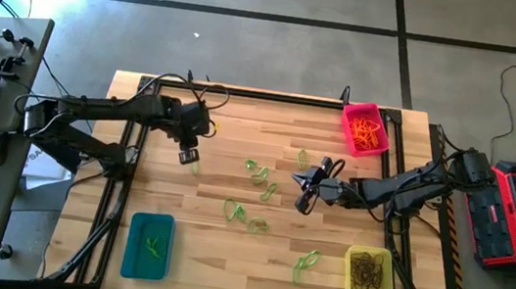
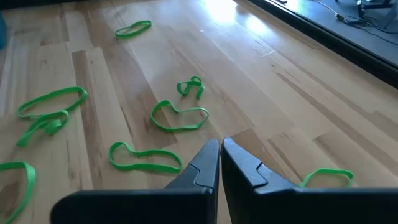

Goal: Sort rubber bands into baskets
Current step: Put the green rubber band into the blue bin

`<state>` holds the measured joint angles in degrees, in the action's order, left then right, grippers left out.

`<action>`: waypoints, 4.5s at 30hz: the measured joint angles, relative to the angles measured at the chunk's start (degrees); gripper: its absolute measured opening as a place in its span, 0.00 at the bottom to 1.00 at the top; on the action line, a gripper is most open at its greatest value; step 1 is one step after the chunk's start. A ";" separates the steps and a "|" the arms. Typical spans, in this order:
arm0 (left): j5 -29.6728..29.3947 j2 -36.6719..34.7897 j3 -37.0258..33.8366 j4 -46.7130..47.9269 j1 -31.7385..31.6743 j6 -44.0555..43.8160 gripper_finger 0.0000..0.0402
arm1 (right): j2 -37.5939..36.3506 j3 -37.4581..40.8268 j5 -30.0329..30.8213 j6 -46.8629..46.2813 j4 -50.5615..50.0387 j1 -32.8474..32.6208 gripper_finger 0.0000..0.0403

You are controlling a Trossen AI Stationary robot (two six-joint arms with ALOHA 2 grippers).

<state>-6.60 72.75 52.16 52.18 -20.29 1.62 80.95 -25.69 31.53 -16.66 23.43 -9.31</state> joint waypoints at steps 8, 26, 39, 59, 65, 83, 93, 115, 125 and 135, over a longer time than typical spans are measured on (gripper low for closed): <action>1.55 0.00 0.00 -0.22 -2.65 1.73 0.18 | 0.00 0.00 0.00 -0.01 -0.65 0.06 0.02; 2.62 8.99 0.04 -2.61 -2.58 4.56 0.24 | 0.00 0.00 0.00 0.00 -0.91 0.06 0.02; 2.27 12.83 0.04 -6.84 -4.91 -5.50 0.32 | 0.00 0.00 0.00 0.60 -0.93 0.08 0.02; 7.99 18.80 0.04 -0.95 5.69 8.87 0.32 | 0.00 0.00 0.02 -0.01 -1.39 0.08 0.02; 7.38 18.80 0.04 -1.01 8.56 9.14 0.32 | 0.00 -0.02 0.02 0.00 -1.41 0.08 0.02; 7.33 18.75 -0.99 -1.60 9.22 6.33 0.32 | 0.00 0.00 0.02 0.02 -1.41 0.08 0.02; 3.68 18.48 -7.24 -7.97 11.30 6.64 0.31 | 0.00 0.00 0.02 0.15 -1.41 0.08 0.02; 1.36 18.24 1.63 7.73 20.32 9.98 0.00 | 0.00 0.00 0.02 -0.28 -1.54 0.08 0.02; 10.59 14.45 10.25 18.22 35.57 -2.88 0.00 | 0.00 -0.02 0.22 0.63 -1.59 0.78 0.02; 23.18 13.16 11.32 17.77 51.22 -21.33 0.00 | 0.00 -0.02 0.35 0.63 -1.59 3.06 0.02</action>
<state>16.59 85.91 63.48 69.95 30.93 -19.71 80.95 -25.71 31.88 -16.03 21.85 -6.25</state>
